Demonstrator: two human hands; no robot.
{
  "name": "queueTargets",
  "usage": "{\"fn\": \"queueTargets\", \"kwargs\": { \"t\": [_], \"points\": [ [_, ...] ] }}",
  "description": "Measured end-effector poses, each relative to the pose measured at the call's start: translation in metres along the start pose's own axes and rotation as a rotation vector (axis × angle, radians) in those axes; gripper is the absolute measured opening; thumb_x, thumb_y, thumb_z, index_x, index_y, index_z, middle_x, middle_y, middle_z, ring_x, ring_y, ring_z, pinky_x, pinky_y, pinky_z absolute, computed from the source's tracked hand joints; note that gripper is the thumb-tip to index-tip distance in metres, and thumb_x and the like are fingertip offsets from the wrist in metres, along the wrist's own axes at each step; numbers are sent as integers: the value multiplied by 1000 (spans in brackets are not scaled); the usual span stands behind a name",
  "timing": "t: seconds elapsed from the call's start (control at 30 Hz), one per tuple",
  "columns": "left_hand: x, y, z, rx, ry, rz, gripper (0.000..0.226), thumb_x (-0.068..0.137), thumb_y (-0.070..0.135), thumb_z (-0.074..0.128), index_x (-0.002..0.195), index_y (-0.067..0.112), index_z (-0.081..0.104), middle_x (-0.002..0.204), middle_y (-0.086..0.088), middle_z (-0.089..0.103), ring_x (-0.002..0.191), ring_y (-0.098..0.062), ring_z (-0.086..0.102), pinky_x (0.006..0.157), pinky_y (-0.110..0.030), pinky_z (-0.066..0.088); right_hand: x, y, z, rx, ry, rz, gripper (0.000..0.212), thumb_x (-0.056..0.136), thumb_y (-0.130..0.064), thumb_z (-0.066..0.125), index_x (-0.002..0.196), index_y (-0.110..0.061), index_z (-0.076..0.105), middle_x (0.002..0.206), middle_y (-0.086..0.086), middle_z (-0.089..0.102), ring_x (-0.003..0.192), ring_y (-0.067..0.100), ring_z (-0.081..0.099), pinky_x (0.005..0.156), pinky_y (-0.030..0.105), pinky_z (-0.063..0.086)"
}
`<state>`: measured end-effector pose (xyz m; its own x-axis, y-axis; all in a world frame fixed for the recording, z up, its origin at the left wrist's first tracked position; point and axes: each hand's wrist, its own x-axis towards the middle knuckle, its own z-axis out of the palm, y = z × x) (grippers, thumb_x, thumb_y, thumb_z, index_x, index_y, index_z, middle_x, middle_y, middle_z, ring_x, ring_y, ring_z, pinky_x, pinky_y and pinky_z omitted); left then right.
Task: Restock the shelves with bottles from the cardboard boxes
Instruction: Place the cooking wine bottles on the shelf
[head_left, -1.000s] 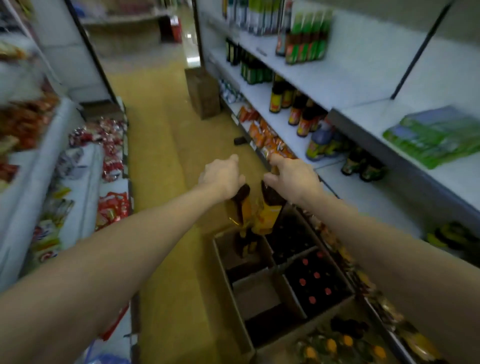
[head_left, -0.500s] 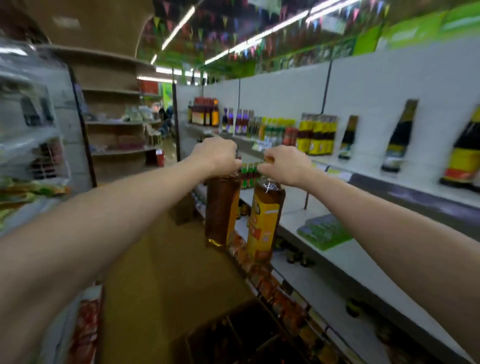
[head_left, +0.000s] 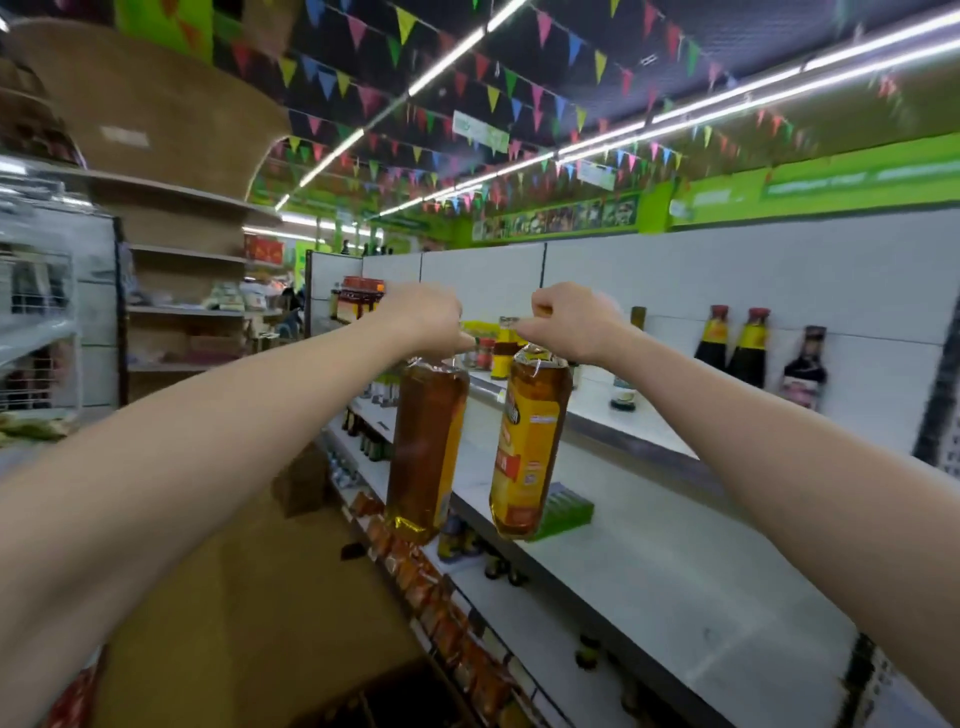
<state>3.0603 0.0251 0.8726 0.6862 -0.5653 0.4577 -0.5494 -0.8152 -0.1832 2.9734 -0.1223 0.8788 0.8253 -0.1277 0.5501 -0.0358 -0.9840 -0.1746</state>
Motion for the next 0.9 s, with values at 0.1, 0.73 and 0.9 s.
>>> {"fn": "queueTargets", "kwargs": {
  "t": [0.1, 0.73, 0.9],
  "points": [
    [-11, 37, -21, -65, -9, 1, 31, 94, 39, 47, 82, 11, 54, 65, -1, 45, 55, -14, 38, 50, -25, 31, -30, 20, -32, -7, 14, 11, 33, 88, -28, 54, 61, -17, 38, 65, 0, 41, 62, 18, 40, 52, 27, 27],
    [34, 227, -63, -368, 114, 314, 31, 90, 37, 53, 69, 15, 48, 72, -2, 51, 77, -25, 50, 63, -29, 35, -133, 148, -134, -163, 79, 313, 35, 86, -31, 56, 58, -16, 41, 63, 0, 44, 61, 17, 42, 54, 29, 31],
    [46, 281, -75, -530, 209, 408, 36, 88, 38, 55, 63, 14, 47, 63, -1, 47, 69, -23, 48, 56, -29, 32, -159, 172, -177, -265, 133, 412, 34, 87, -31, 56, 60, -16, 42, 64, 0, 45, 62, 18, 43, 57, 28, 35]
  ]
}}
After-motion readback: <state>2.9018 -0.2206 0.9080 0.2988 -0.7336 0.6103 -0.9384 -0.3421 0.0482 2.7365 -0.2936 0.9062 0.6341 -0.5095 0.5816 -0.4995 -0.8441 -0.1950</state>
